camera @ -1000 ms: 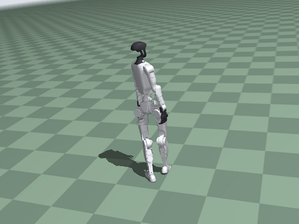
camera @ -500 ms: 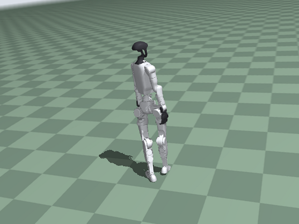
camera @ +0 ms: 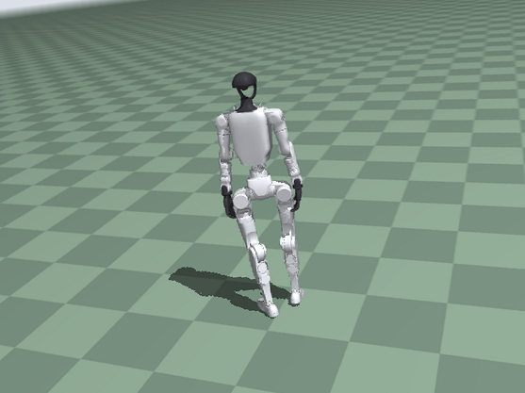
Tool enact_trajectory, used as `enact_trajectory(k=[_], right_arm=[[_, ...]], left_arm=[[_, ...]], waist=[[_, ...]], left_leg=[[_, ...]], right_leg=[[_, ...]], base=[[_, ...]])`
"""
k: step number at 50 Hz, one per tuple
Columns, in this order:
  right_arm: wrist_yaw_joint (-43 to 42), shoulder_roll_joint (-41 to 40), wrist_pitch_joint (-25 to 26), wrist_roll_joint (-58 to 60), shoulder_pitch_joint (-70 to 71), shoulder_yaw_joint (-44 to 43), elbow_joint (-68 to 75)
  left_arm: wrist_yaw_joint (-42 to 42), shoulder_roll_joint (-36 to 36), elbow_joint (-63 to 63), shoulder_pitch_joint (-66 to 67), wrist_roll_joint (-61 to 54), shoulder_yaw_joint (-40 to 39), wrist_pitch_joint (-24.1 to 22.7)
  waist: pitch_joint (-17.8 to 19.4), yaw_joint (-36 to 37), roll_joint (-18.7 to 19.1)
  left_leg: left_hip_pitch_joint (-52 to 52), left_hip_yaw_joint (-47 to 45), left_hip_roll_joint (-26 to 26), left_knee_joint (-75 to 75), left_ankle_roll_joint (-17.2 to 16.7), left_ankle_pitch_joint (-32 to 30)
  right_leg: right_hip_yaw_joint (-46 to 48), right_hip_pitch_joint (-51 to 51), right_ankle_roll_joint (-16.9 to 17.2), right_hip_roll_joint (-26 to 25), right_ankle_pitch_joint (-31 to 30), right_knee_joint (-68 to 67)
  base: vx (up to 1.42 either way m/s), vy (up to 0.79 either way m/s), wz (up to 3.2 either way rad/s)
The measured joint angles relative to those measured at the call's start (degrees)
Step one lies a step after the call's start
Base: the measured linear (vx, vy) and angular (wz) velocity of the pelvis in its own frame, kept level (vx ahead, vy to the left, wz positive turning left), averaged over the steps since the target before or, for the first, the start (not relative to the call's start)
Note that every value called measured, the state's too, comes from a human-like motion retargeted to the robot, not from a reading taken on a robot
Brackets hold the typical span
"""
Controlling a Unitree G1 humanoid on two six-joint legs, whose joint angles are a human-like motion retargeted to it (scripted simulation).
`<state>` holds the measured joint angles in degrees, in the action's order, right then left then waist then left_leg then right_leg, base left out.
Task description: In place motions
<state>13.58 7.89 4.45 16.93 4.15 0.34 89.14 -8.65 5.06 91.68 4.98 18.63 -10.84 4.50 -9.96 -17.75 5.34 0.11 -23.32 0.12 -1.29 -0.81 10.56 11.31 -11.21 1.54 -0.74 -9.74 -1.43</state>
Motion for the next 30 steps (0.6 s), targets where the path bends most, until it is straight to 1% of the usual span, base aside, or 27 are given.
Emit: enact_trajectory(k=[10,15,20,26,27,30], right_arm=[[1.5,-1.4,-0.7,0.2,0.3,2.9,-2.1],[1.5,-1.8,-1.1,0.7,-0.7,3.6,-2.3],[0.2,-1.4,-0.9,3.6,-1.8,4.8,-0.6],[-2.1,-0.8,-0.4,8.5,-3.0,5.9,1.4],[-2.1,-0.7,-0.4,8.6,-3.2,5.7,1.7],[-2.0,-0.6,0.0,7.7,-3.7,4.3,2.2]], left_arm=[[0.0,-1.3,0.5,1.1,0.2,-0.8,0.0],[-0.3,-2.1,-0.2,0.6,1.2,0.2,0.3],[0.7,-1.7,-1.3,-0.2,3.3,2.1,0.2],[-0.4,-1.6,-1.6,-0.7,1.9,0.6,-0.1],[-0.5,-1.7,-1.6,-0.8,1.4,0.4,-0.1],[-0.5,-1.8,-1.4,-1.0,0.3,-0.1,-0.2]], waist=[[0.3,0.8,-1.0],[0.5,1.5,-0.9],[0.8,2.5,-1.7],[0.6,9.6,-2.4],[0.7,9.7,-2.5],[1.2,5.4,-2.7]], left_leg=[[0.0,6.2,-1.5,0.0,1.1,-1.3],[0.4,8.6,-2.3,-0.3,2.0,-1.7],[0.1,10.8,-2.6,0.4,1.9,-2.3],[0.3,6.8,-2.1,0.5,1.9,-2.1],[0.3,7.1,-2.3,0.5,2.0,-2.2],[0.2,12.4,-3.8,0.7,2.7,-2.8]], right_leg=[[5.5,2.4,0.1,1.9,1.4,-0.5],[7.7,3.6,0.2,2.2,1.9,-0.4],[9.4,4.9,0.3,3.2,2.4,-0.4],[5.2,6.1,0.9,2.6,3.8,-0.8],[5.5,6.2,0.8,2.6,3.7,-0.7],[10.6,6.7,0.3,3.6,3.1,0.0]], base=[[0.03,-0.13,0.60],[0.05,-0.19,0.43],[0.07,-0.17,0.37],[0.08,-0.13,-0.52],[0.10,-0.09,0.52],[0.08,-0.08,1.32]])
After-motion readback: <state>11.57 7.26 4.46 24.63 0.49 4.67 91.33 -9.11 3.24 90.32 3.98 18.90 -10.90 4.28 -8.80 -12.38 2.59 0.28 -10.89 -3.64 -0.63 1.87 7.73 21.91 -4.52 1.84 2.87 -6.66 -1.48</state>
